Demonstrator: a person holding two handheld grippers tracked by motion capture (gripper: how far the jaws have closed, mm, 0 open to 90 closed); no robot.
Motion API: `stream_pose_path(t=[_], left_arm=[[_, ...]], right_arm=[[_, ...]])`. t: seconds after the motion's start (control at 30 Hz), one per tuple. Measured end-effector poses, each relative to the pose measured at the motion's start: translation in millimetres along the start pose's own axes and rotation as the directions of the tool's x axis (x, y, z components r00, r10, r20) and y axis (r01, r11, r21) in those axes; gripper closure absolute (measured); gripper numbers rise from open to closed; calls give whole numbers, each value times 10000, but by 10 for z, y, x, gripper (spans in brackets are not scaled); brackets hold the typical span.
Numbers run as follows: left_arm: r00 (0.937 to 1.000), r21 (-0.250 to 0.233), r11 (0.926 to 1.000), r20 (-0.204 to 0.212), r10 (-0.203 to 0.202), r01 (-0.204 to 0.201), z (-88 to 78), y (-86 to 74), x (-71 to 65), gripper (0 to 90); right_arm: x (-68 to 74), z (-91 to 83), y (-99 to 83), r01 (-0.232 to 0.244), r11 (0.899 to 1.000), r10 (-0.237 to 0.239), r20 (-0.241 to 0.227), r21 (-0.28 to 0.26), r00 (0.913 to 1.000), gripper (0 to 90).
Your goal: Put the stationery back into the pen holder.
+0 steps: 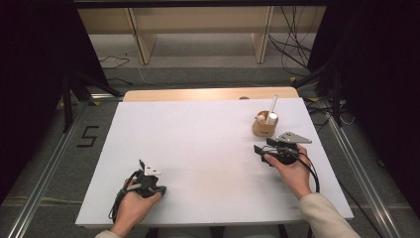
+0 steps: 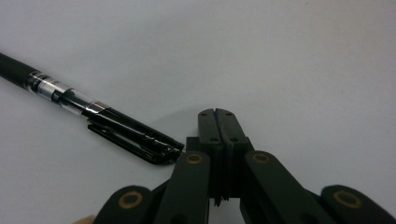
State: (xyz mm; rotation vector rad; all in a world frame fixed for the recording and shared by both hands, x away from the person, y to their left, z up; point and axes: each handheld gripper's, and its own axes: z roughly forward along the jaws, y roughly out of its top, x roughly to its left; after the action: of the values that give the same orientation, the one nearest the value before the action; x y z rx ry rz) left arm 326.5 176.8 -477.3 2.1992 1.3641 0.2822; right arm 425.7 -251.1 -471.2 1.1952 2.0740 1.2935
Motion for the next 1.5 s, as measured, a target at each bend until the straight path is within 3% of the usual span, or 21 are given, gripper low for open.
stream_pose_path(t=[0.97,1.27,1.5], left_arm=[[9966,736,9941,-233,-784,799,-209,-211,189,898],[9937,888,9906,-505,-999,1041,-275,-280,269,898],[9886,970,9873,-954,-1169,1261,-320,-317,365,898]], right_arm=[[4,9,-3,3,10000,-3,-18,51,10000,374],[9,11,-4,23,10000,-22,-58,93,10000,374],[11,11,-3,44,9999,-43,-63,98,10000,375]])
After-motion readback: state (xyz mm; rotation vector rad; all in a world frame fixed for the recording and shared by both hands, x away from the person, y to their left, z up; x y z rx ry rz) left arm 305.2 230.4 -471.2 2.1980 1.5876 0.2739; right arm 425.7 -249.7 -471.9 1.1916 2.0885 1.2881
